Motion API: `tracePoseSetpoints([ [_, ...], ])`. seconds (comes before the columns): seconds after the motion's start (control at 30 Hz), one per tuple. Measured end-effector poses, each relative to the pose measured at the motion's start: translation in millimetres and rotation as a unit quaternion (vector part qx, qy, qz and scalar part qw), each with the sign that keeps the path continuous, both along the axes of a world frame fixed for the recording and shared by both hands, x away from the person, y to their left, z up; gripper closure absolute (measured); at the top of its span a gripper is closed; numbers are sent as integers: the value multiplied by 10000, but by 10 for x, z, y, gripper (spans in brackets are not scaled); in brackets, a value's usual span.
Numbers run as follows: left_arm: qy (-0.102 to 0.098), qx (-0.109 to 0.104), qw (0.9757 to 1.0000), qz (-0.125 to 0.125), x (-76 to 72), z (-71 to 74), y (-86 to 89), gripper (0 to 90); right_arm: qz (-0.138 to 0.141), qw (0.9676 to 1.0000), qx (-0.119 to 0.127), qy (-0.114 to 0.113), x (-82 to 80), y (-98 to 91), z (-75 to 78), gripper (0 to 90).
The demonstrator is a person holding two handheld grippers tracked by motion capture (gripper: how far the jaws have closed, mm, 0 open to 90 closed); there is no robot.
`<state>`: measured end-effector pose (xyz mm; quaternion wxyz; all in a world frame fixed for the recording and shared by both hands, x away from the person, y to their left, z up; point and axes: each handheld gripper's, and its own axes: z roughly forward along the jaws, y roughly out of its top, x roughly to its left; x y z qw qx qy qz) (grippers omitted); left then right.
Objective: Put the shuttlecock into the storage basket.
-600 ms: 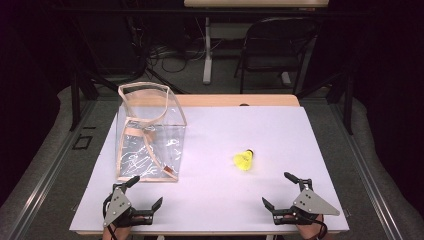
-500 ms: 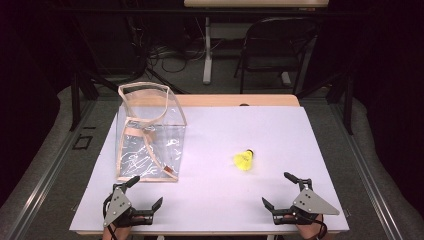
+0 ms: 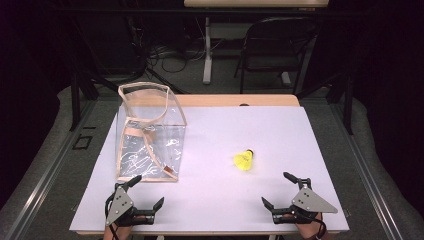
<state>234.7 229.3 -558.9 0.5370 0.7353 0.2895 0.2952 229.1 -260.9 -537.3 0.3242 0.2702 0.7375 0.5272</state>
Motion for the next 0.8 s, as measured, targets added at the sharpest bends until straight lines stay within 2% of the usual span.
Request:
tracePoseSetpoints([
  [0.27,72,113,9998,-121,22,7,-33,0,-18,10000,-18,19,12,15,-7,0],
  [0.8,108,159,9996,-218,45,13,-79,0,-10,9999,-70,90,11,36,-14,0],
])
